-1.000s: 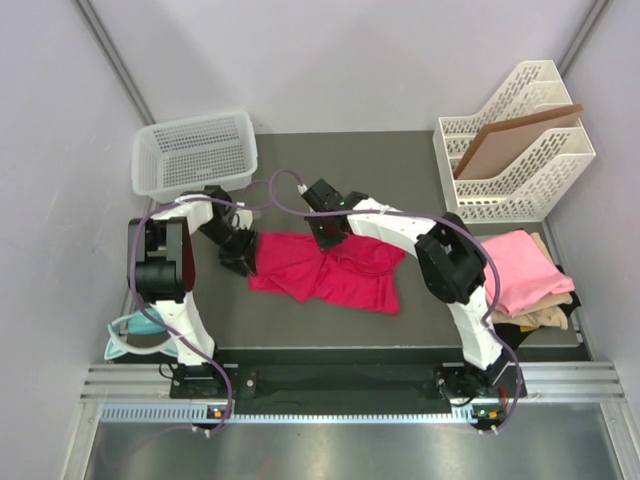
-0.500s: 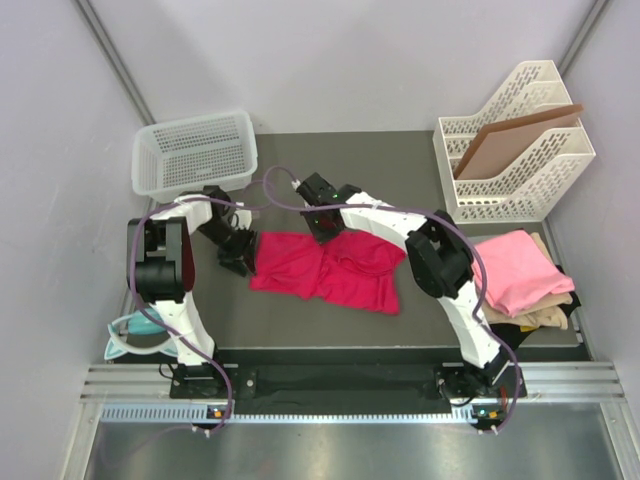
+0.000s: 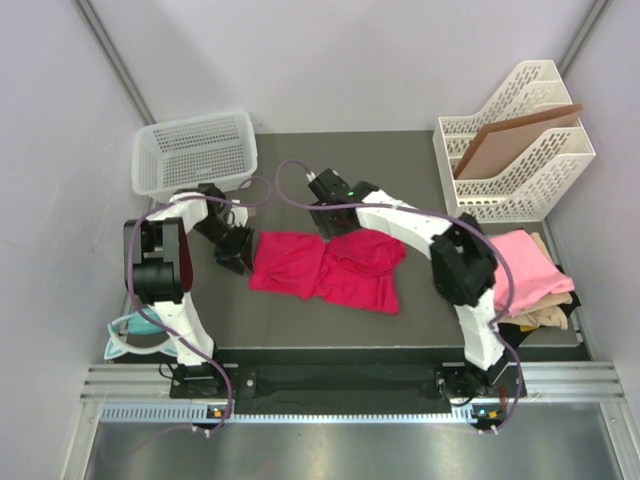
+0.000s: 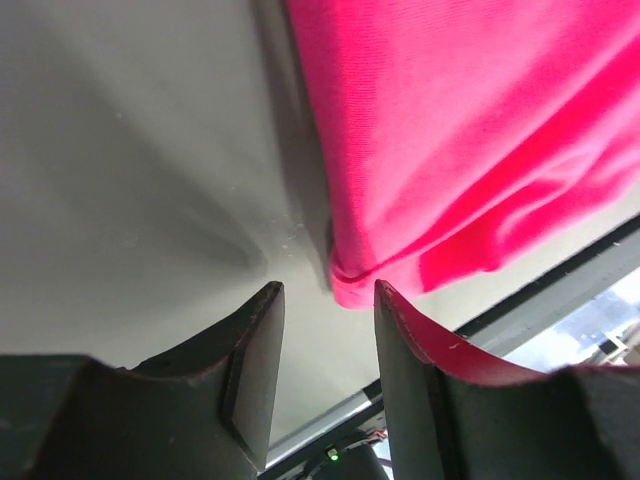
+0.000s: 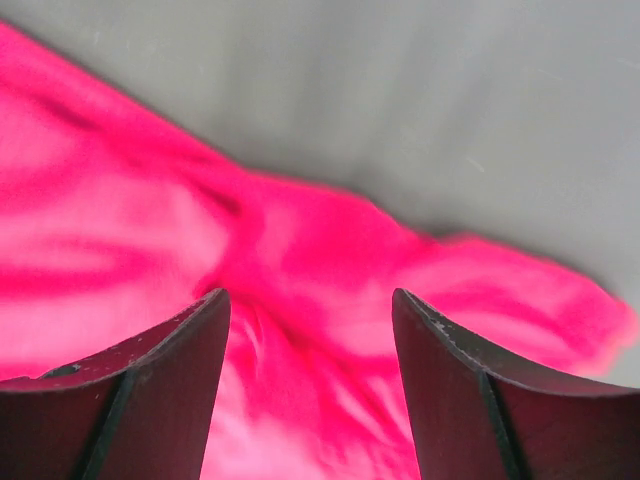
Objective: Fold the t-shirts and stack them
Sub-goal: Fold the folded rectangular tshirt in 1/3 of the way
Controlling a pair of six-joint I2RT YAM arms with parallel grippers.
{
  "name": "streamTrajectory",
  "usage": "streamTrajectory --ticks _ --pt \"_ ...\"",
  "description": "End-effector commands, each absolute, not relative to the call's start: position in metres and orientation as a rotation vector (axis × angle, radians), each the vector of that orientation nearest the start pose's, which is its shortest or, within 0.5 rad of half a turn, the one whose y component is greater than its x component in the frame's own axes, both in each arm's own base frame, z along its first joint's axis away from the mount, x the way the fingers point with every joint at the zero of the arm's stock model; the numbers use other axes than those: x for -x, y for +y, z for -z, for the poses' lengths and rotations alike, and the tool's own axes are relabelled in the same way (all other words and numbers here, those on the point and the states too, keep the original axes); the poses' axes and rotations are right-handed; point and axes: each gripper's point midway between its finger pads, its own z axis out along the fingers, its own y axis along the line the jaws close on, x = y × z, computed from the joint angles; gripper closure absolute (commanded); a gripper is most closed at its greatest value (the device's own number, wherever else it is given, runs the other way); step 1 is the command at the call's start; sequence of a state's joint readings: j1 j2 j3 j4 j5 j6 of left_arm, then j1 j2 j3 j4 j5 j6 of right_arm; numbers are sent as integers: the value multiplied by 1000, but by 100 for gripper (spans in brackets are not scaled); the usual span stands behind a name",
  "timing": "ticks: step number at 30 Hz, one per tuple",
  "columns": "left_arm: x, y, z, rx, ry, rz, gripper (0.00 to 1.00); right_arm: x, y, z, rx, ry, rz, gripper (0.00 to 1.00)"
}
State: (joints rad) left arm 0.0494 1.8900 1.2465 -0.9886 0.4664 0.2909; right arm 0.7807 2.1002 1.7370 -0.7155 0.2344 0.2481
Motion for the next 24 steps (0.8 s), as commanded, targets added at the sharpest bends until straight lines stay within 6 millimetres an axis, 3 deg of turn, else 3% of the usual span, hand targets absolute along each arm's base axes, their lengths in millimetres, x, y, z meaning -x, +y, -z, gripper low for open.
streamTrajectory --ticks 1,2,4,5,6,8,9,16,24 --pt "-290 -64 -51 -348 2957 825 53 -371 304 -173 425 2311 -164 34" --pt "-290 -67 -50 -341 2961 859 53 -364 302 -188 416 2288 -205 35" --pt "-290 -70 -50 -329 2958 883 51 -354 295 -184 412 2300 -223 35" --pt "-291 -71 -51 -327 2951 893 50 -350 293 -195 394 2272 -249 35" --pt "-290 -73 -51 -314 2950 910 48 -343 286 -185 393 2292 -241 36" --pt "-291 -75 -50 -310 2939 917 45 -335 282 -190 376 2272 -277 36" --pt "-291 -75 -49 -308 2937 924 45 -328 277 -179 370 2296 -272 38" --pt "-296 -73 -33 -294 2961 893 42 -303 268 -164 341 2327 -350 39" --pt "-297 -85 -12 -325 2988 865 47 -283 262 -159 291 2327 -436 43"
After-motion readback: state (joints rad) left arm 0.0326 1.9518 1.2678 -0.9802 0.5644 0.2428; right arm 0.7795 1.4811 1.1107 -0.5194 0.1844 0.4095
